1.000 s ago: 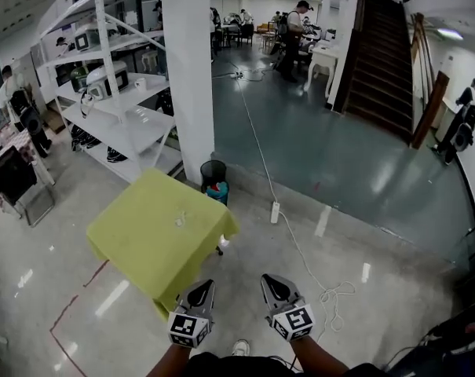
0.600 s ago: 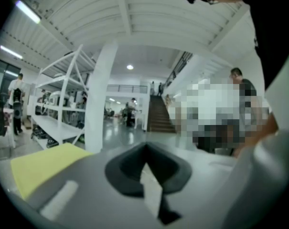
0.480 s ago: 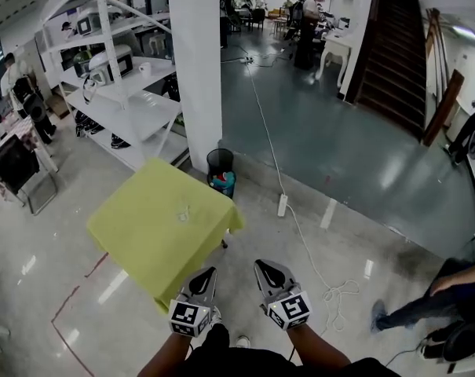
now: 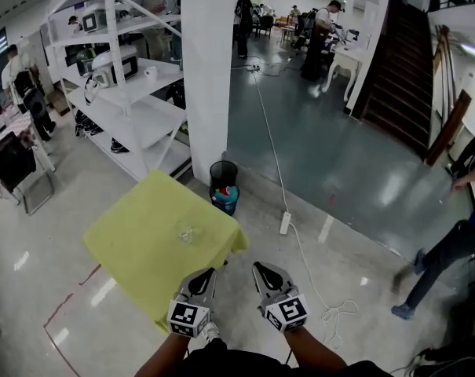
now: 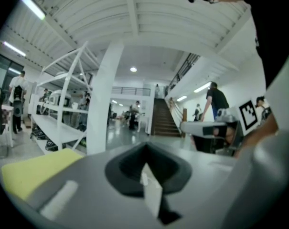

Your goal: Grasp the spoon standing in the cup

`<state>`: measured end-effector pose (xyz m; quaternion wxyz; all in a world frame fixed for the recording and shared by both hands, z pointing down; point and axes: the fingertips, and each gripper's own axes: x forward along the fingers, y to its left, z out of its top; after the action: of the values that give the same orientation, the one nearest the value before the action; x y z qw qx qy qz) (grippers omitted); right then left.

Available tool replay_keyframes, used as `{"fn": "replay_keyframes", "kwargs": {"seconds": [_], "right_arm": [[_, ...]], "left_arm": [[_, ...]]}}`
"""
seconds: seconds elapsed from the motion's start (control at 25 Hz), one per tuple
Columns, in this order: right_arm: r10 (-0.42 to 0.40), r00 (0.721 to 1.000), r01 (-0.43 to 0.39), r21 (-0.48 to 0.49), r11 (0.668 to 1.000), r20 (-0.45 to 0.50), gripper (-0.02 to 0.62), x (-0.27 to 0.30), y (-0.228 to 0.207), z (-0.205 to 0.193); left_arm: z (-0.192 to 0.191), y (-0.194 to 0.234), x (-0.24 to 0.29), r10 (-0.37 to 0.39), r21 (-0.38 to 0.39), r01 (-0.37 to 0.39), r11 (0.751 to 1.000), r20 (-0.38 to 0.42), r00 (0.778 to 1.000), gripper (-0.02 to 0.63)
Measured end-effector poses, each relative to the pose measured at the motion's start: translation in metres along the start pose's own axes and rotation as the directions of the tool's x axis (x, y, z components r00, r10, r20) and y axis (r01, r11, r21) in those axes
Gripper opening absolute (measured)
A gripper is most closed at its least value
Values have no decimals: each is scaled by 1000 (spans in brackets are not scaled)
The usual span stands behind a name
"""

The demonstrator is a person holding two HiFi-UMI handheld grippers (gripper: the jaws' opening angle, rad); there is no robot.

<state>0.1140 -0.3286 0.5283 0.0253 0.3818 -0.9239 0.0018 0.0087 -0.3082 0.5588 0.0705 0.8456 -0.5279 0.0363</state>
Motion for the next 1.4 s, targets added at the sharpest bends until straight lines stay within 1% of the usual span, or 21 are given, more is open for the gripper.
{"fn": "replay_keyframes", "kwargs": {"seconds": [0.12, 0.28, 0.36, 0.48, 0.64, 0.76, 0.92, 1.04, 1.16, 1.28, 1.4], "right_arm": [[3, 1000, -3, -3, 1000, -1, 8, 31, -6, 2], [9, 1000, -9, 33, 999, 8, 8, 67, -12, 2], [14, 1000, -15, 26, 1000, 10, 8, 85, -12, 4], [21, 1000, -21, 7, 1000, 2, 8, 110, -10, 4], [30, 1000, -30, 19, 999, -1, 8, 130, -6, -1], [53, 999, -52, 20, 998, -10, 8, 144, -7, -1], [62, 998, -61, 52, 997, -23, 8, 169, -15, -4], [110, 993, -107, 57, 993, -43, 8, 187, -16, -8], [167, 984, -163, 65, 984, -56, 8, 206, -16, -14], [213, 975, -207, 81, 975, -70, 8, 223, -17, -26], [249, 963, -239, 95, 966, -100, 8, 235, -19, -44]], "left_arm": [[3, 24, 13, 1, 3, -1, 1000, -3, 1000, 6], [10, 62, 21, 44, 13, -44, 999, 23, 999, 6], [17, 82, 26, 63, 10, -64, 998, 41, 997, 6], [21, 107, 31, 68, 25, -69, 997, 47, 997, 6], [18, 128, 34, 83, 24, -84, 996, 42, 996, 6], [14, 142, 39, 110, 19, -111, 994, 31, 993, 6], [3, 164, 48, 157, 18, -158, 987, 23, 987, 6], [0, 174, 53, 207, 7, -207, 978, 9, 978, 6], [-10, 183, 61, 260, -17, -260, 965, -16, 966, 6], [-23, 192, 72, 304, 4, -304, 953, -33, 952, 6], [-40, 196, 82, 321, 3, -321, 947, -78, 944, 6]]}}
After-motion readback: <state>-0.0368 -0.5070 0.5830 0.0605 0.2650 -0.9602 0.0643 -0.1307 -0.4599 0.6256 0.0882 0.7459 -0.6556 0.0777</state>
